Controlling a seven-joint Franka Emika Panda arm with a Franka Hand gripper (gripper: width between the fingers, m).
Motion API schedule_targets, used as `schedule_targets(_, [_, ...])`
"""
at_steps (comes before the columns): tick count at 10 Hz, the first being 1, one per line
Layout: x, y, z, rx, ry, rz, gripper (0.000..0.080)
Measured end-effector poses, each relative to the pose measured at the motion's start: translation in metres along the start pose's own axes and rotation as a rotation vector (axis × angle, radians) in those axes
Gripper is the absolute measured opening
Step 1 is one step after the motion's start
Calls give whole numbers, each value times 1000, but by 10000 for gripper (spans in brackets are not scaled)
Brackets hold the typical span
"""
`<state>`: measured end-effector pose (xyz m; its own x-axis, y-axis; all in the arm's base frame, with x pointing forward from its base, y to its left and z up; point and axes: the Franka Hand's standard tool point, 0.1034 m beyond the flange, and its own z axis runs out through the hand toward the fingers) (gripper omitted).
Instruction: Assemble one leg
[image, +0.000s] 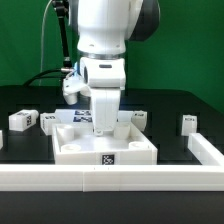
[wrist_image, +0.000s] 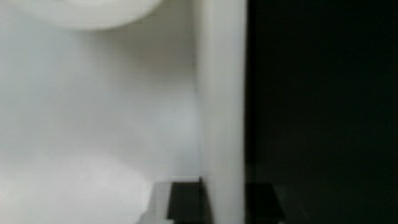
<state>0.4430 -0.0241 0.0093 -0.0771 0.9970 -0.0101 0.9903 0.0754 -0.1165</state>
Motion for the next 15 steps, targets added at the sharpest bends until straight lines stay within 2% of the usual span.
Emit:
schedule_targets(7, [4,2,-1,-9,1,21,67])
schedule_targets(11, [60,17,-3,-21,19,96,67])
schedule_targets(15, [93,50,-6,-47,29,73,67])
